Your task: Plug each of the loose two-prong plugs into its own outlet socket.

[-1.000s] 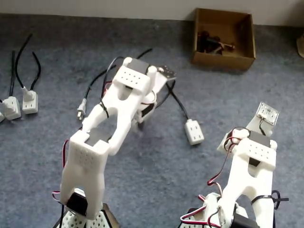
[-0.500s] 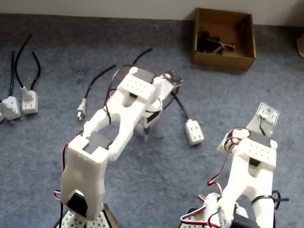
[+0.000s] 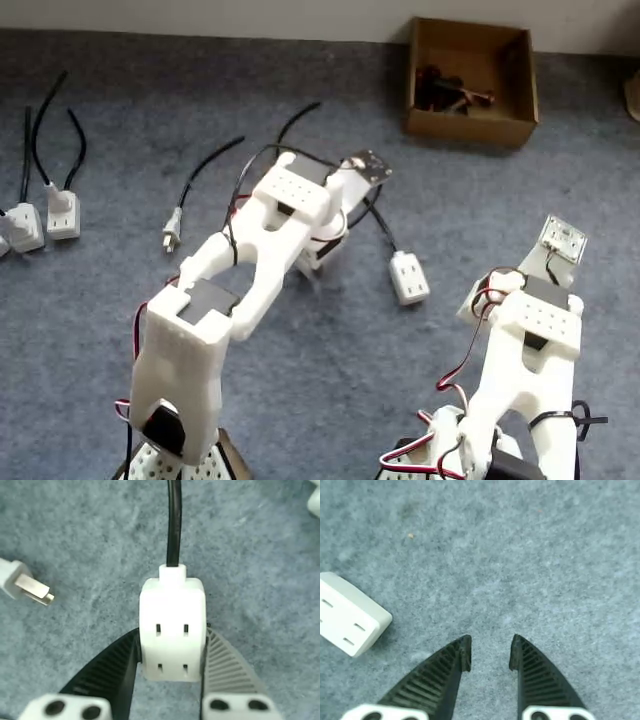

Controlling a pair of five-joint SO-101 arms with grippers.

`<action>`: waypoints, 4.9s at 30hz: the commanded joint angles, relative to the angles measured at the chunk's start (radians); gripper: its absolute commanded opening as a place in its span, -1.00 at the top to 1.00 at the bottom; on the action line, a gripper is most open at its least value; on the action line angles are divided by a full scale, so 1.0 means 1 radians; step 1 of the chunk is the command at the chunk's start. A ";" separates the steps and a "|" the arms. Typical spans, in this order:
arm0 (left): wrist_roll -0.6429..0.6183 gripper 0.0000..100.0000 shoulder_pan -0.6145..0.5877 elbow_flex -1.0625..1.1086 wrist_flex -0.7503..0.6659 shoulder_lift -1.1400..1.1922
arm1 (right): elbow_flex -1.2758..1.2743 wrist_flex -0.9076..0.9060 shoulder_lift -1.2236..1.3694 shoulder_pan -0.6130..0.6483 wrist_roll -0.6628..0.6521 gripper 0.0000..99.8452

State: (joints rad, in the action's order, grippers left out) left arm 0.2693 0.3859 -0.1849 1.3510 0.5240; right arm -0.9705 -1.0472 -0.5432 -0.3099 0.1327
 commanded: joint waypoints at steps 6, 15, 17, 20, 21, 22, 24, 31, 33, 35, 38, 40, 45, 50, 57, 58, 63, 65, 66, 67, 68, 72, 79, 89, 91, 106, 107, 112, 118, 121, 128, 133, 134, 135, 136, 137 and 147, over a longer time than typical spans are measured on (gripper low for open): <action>0.002 0.55 0.024 -0.004 -0.003 -0.067 | 0.007 0.005 -0.027 0.012 -0.015 0.73; 0.002 0.54 0.024 -0.004 -0.003 -0.068 | 0.007 0.007 -0.027 0.012 -0.015 0.73; 0.002 0.54 0.024 -0.007 -0.003 -0.076 | 0.007 0.007 -0.027 0.012 -0.015 0.73; 0.002 0.55 0.022 -0.021 0.011 -0.084 | 0.007 0.008 -0.025 0.012 -0.015 0.73; 0.002 0.55 0.019 -0.035 0.025 -0.091 | 0.007 0.008 -0.025 0.012 -0.015 0.73; 0.002 0.55 0.018 -0.048 0.043 -0.097 | 0.007 0.008 -0.025 0.012 -0.015 0.73; 0.002 0.55 0.010 -0.074 0.080 -0.120 | 0.007 0.008 -0.025 0.012 -0.015 0.73; 0.002 0.55 0.005 -0.119 0.167 -0.234 | 0.007 0.010 -0.025 0.012 -0.008 0.73; 0.002 0.55 -0.012 -0.116 0.176 -0.268 | 0.007 0.010 -0.025 0.012 -0.008 0.73; 0.002 0.55 -0.045 -0.116 0.190 -0.295 | 0.007 0.010 -0.025 0.012 -0.006 0.73; 0.002 0.55 -0.139 -0.114 0.192 -0.321 | 0.007 0.010 -0.025 0.012 -0.006 0.73; 0.000 0.55 -0.211 -0.114 0.207 -0.328 | 0.007 0.010 -0.025 0.012 -0.006 0.73; 0.000 0.65 -0.335 -0.114 0.226 -0.329 | 0.002 0.045 -0.025 0.045 -0.012 0.73; 0.000 0.77 -0.389 -0.114 0.252 -0.329 | -0.059 0.145 -0.035 0.064 -0.014 0.73; -0.087 0.83 -0.524 -0.114 0.256 -0.329 | -0.061 0.130 -0.035 0.076 -0.014 0.73; -0.087 0.83 -0.539 -0.114 0.256 -0.329 | -0.061 0.130 -0.035 0.088 -0.020 0.73; -0.089 0.84 -0.595 -0.113 0.261 -0.321 | -0.036 0.125 -0.035 0.196 -0.126 0.73; -0.091 0.84 -0.615 -0.107 0.261 -0.321 | -0.001 0.124 -0.035 0.225 -0.127 0.73; -0.091 0.84 -0.621 -0.090 0.256 -0.321 | 0.018 0.122 -0.035 0.237 -0.129 0.73; -0.091 0.86 -0.621 -0.064 0.253 -0.325 | 0.038 0.111 -0.035 0.252 -0.130 0.73; -0.091 0.87 -0.621 -0.036 0.253 -0.326 | 0.065 0.090 -0.035 0.271 -0.133 0.73; -0.091 0.88 -0.627 0.059 0.178 -0.329 | 0.188 -0.016 -0.025 0.383 -0.133 0.73; -0.091 0.88 -0.676 0.127 0.124 -0.329 | 0.361 -0.097 -0.024 0.559 -0.133 0.73; -0.091 0.88 -0.687 0.133 0.124 -0.329 | 0.509 -0.101 0.053 0.725 -0.133 0.73; -0.091 0.88 -0.696 0.133 0.124 -0.329 | 0.581 -0.139 0.148 0.736 -0.133 0.73; -0.130 0.88 -0.730 0.133 0.104 -0.328 | 1.213 -0.375 0.641 0.834 -0.222 0.73; -0.130 0.88 -0.730 0.133 0.104 -0.328 | 1.230 -0.381 0.657 0.845 -0.226 0.73; -0.130 0.88 -0.730 0.133 0.104 -0.329 | 1.288 -0.381 0.717 0.926 -0.239 0.73; -0.130 0.88 -0.753 0.133 0.104 -0.329 | 1.434 -0.386 0.860 0.970 -0.239 0.66; -0.130 0.88 -0.774 0.133 0.104 -0.329 | 1.526 -0.387 0.960 0.987 -0.236 0.52; -0.129 0.88 -0.800 0.130 0.104 -0.329 | 1.761 -0.401 1.150 0.993 -0.201 0.50; -0.129 0.87 -0.800 0.130 0.104 -0.329 | 1.925 -0.401 1.276 0.989 -0.201 0.50; -0.127 0.87 -0.800 0.130 0.104 -0.329 | 1.951 -0.401 1.300 0.989 -0.201 0.50; -0.127 0.87 -0.800 0.130 0.104 -0.329 | 1.975 -0.401 1.322 0.986 -0.201 0.50; -0.127 0.87 -0.800 0.130 0.104 -0.329 | 2.002 -0.401 1.342 0.981 -0.201 0.50; -0.127 0.87 -0.800 0.130 0.104 -0.329 | 2.029 -0.401 1.362 0.978 -0.196 0.50; -0.127 0.87 -0.800 0.131 0.103 -0.329 | 2.238 -0.392 1.535 0.934 -0.196 0.50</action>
State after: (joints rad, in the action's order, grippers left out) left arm 0.1450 -0.4028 -0.0483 1.4645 0.2585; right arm 1.1715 -1.4431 0.9943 0.6582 -0.0744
